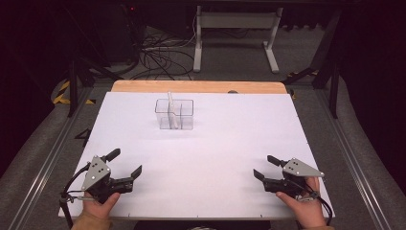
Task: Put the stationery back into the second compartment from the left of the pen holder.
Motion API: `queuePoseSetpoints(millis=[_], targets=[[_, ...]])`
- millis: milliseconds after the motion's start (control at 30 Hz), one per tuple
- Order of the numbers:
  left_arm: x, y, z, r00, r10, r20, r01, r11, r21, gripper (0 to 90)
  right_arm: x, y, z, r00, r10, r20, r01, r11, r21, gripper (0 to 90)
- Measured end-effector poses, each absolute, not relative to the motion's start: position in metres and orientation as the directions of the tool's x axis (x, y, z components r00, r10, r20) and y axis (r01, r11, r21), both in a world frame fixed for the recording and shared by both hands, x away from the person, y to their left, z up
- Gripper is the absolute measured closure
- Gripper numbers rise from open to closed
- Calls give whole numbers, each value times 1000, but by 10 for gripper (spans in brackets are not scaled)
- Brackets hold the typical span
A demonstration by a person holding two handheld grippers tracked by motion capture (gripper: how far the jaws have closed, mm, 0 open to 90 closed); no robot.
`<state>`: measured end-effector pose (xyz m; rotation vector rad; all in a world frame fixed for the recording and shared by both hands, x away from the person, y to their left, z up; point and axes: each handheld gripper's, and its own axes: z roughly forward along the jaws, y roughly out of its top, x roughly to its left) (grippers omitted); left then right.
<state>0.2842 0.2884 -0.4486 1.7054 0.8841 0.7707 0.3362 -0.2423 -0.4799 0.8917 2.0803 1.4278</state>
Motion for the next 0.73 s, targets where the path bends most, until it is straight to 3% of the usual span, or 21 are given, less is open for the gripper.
queuePoseSetpoints(millis=[733], targets=[[286,292,-450,515,855,54,214,-189,958,95,339,-244,-478,-665,746,-7,237,221,946,236]])
